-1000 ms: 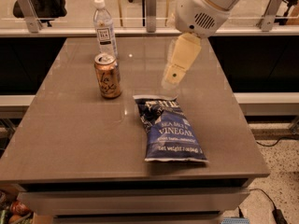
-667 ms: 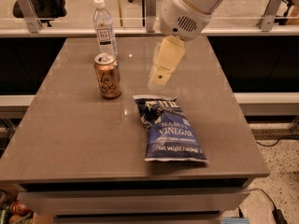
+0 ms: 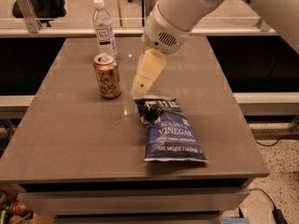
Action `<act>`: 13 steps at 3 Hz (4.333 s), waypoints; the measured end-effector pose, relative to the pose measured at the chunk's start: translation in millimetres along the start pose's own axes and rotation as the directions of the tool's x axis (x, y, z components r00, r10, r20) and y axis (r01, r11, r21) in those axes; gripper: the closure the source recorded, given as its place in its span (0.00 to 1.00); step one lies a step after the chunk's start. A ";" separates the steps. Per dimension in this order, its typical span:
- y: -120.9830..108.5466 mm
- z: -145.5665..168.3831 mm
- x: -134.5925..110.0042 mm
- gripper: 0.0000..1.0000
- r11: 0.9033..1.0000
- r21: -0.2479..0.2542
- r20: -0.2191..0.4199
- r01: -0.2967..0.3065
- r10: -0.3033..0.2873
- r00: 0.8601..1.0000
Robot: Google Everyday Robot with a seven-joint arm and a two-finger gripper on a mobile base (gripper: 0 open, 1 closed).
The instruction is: Knock orange can over
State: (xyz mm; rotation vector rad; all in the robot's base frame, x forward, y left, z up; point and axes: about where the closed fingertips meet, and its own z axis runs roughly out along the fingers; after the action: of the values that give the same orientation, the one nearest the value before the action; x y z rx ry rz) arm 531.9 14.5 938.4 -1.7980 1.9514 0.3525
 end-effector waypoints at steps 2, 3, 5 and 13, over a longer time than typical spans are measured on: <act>-18.7 48.2 -25.6 0.00 0.999 0.014 0.039 -0.047 0.046 0.998; -18.7 48.2 -25.7 0.00 0.999 0.014 0.039 -0.047 0.046 0.998; -21.2 66.2 -34.6 0.00 1.000 0.014 0.096 -0.010 0.008 0.995; -54.5 125.3 -33.5 1.00 0.999 -0.033 0.302 0.031 -0.020 0.953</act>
Offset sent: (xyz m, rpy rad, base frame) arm 0.0326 0.0422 -0.0288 0.0483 0.0050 -0.0731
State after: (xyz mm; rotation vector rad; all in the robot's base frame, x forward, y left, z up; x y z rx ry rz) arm 606.9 97.9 853.5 -1.6774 1.7171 0.6205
